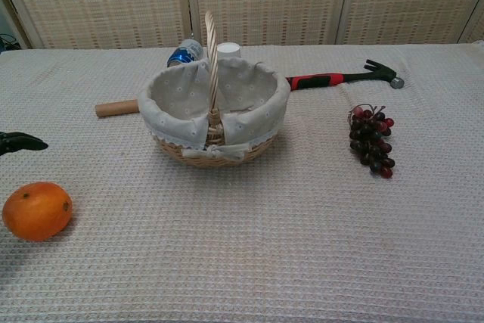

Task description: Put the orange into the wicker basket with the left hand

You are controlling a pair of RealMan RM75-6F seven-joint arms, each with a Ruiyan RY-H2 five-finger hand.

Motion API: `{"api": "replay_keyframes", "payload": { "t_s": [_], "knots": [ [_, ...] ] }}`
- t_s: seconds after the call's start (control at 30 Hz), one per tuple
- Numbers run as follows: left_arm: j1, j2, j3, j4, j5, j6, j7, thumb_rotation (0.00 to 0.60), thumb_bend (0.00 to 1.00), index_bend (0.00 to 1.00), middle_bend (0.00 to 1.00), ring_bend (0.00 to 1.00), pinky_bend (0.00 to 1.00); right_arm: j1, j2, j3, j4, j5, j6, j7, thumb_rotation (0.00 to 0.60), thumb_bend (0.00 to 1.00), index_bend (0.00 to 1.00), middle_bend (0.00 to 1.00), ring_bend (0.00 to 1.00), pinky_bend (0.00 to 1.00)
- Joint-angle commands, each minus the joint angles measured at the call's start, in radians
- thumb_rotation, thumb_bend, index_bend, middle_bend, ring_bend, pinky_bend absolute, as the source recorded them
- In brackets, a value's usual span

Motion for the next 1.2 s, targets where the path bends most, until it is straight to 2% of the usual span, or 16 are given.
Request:
{"api": "replay_keyframes", "payload": {
  "t_s": [0.03, 0.33, 0.47, 0.57, 0.67, 0.73, 0.8, 0.9, 1.1, 1.13, 1.17, 1.2],
  "knots": [
    [-0.013, -0.047, -0.011, 0.034, -0.025, -0.023, 0.009, 0.600, 0.31, 0.00, 0.00, 0.00, 0.19, -0.002, 0.004, 0.000, -0.001, -0.004, 0.007, 0.011, 0.600, 0.19, 0.00, 0.00, 0.00, 0.23],
    [-0.048, -0.198, -0.046, 0.199, -0.072, -0.057, 0.031, 0.600, 0.31, 0.00, 0.00, 0.00, 0.17, 0.000, 0.007, -0.001, 0.003, -0.006, 0.006, 0.021, 0.600, 0.19, 0.00, 0.00, 0.00, 0.23],
    [-0.050, -0.256, -0.062, 0.272, -0.080, -0.036, 0.042, 0.600, 0.32, 0.01, 0.01, 0.10, 0.17, 0.001, 0.008, -0.004, 0.002, -0.007, 0.002, 0.021, 0.600, 0.19, 0.00, 0.00, 0.00, 0.23],
    [-0.047, -0.284, -0.069, 0.308, -0.079, -0.012, 0.042, 0.600, 0.37, 0.11, 0.13, 0.25, 0.29, 0.001, 0.008, -0.004, 0.001, -0.006, 0.001, 0.022, 0.600, 0.19, 0.00, 0.00, 0.00, 0.23],
    [-0.043, -0.299, -0.073, 0.327, -0.079, 0.010, 0.037, 0.600, 0.40, 0.21, 0.28, 0.39, 0.46, 0.002, 0.009, -0.004, -0.001, -0.004, -0.001, 0.020, 0.600, 0.19, 0.00, 0.00, 0.00, 0.23],
    [-0.040, -0.306, -0.076, 0.335, -0.075, 0.027, 0.041, 0.600, 0.42, 0.26, 0.34, 0.46, 0.56, 0.002, 0.008, -0.005, -0.002, -0.004, -0.003, 0.017, 0.600, 0.19, 0.00, 0.00, 0.00, 0.23],
    [-0.038, -0.313, -0.079, 0.342, -0.070, 0.046, 0.050, 0.600, 0.43, 0.29, 0.37, 0.50, 0.61, 0.003, 0.008, -0.006, -0.003, -0.004, -0.005, 0.014, 0.600, 0.19, 0.00, 0.00, 0.00, 0.23],
    [-0.038, -0.316, -0.084, 0.343, -0.061, 0.067, 0.052, 0.600, 0.44, 0.32, 0.40, 0.54, 0.66, 0.004, 0.007, -0.008, -0.004, -0.004, -0.009, 0.008, 0.600, 0.19, 0.00, 0.00, 0.00, 0.23],
    [-0.042, -0.310, -0.110, 0.332, -0.046, 0.116, 0.076, 0.600, 0.44, 0.34, 0.42, 0.56, 0.68, 0.005, 0.008, -0.010, -0.007, -0.003, -0.013, 0.004, 0.600, 0.19, 0.00, 0.00, 0.00, 0.23],
    [-0.047, -0.301, -0.126, 0.321, -0.041, 0.134, 0.090, 0.600, 0.44, 0.35, 0.42, 0.56, 0.68, 0.005, 0.009, -0.010, -0.008, -0.002, -0.014, 0.004, 0.600, 0.19, 0.00, 0.00, 0.00, 0.24],
    [-0.080, -0.260, -0.192, 0.284, -0.033, 0.158, 0.107, 0.600, 0.44, 0.35, 0.42, 0.56, 0.69, 0.005, 0.011, -0.011, -0.010, -0.001, -0.016, 0.006, 0.600, 0.19, 0.00, 0.00, 0.00, 0.24],
    [-0.096, -0.237, -0.212, 0.261, -0.042, 0.145, 0.116, 0.600, 0.44, 0.35, 0.43, 0.57, 0.69, 0.005, 0.012, -0.011, -0.011, -0.001, -0.017, 0.007, 0.600, 0.19, 0.00, 0.00, 0.00, 0.24]
  ]
}}
